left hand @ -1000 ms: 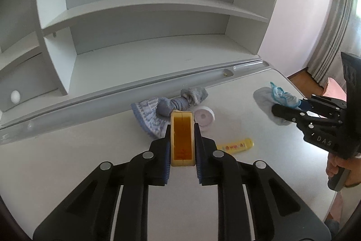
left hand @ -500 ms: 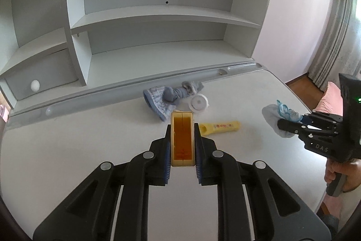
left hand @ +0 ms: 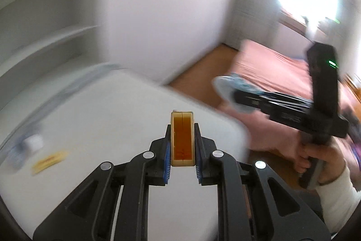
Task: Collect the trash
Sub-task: 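Carry the box and bag to the bin and open both tools, then swing both empty tools back toward the desk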
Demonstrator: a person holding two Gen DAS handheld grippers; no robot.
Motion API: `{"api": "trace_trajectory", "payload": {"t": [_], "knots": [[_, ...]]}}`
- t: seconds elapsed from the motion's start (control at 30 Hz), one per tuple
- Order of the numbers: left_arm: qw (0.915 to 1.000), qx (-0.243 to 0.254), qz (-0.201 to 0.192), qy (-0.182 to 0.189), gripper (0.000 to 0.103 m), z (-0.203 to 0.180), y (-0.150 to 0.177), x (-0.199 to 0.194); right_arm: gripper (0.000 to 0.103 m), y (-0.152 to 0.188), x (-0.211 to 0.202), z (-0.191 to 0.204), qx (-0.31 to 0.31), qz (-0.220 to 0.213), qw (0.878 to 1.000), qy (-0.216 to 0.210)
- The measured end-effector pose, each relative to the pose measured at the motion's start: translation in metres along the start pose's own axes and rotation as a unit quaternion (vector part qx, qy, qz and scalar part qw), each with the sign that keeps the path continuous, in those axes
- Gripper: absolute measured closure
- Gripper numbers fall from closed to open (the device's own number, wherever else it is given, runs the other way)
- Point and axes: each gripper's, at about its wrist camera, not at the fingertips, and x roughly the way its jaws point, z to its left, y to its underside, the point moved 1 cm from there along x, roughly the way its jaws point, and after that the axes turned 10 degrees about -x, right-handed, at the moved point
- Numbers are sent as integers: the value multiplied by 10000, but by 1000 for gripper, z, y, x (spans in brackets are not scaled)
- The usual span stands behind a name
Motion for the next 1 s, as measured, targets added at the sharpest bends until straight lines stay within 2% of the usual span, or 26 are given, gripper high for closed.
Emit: {"api": "trace_trajectory", "payload": {"t": [0.13, 0.27, 0.37, 0.43, 0.53, 0.7, 0.73, 0.77, 0.8, 0.83, 0.87, 0.9, 1.0], "knots": [[9924, 738, 607, 780, 87, -79, 16, 50, 77, 45, -26, -65, 895, 236, 9950, 375], [9772, 755, 1511, 1284, 87, -120, 64, 117, 77, 94, -24, -120, 1784, 590, 9815, 376], [9695, 677, 2011, 1224, 87, -125, 101, 169, 77, 133, 8, -150, 2021, 1360, 9695, 283], [9631, 643, 2325, 1190, 87, -122, 121, 200, 77, 165, 41, -164, 2191, 2027, 9544, 13], [9567, 678, 2650, 996, 87, -119, 143, 232, 77, 201, 67, -178, 2318, 2633, 9364, -85], [9548, 700, 2755, 873, 86, -126, 149, 253, 77, 210, 69, -186, 2383, 2652, 9340, -231], [9568, 733, 2692, 821, 81, -131, 148, 254, 75, 209, 67, -187, 2395, 2635, 9342, -236], [9586, 754, 2635, 770, 73, -132, 150, 249, 61, 209, 68, -189, 2434, 2617, 9337, -223], [9601, 761, 2593, 714, 39, -133, 150, 246, 32, 209, 66, -193, 2491, 2614, 9323, -190], [9654, 772, 2432, 537, 12, -133, 148, 244, 20, 210, 63, -197, 2614, 2604, 9294, -125], [9693, 768, 2292, 459, 10, -130, 148, 242, 13, 209, 59, -197, 2655, 2563, 9294, -107], [9717, 761, 2190, 452, 10, -131, 146, 239, 13, 210, 60, -196, 2668, 2514, 9303, -106], [9712, 648, 2226, 547, 10, -134, 143, 235, 13, 208, 55, -203, 2807, 2389, 9295, -110]]}}
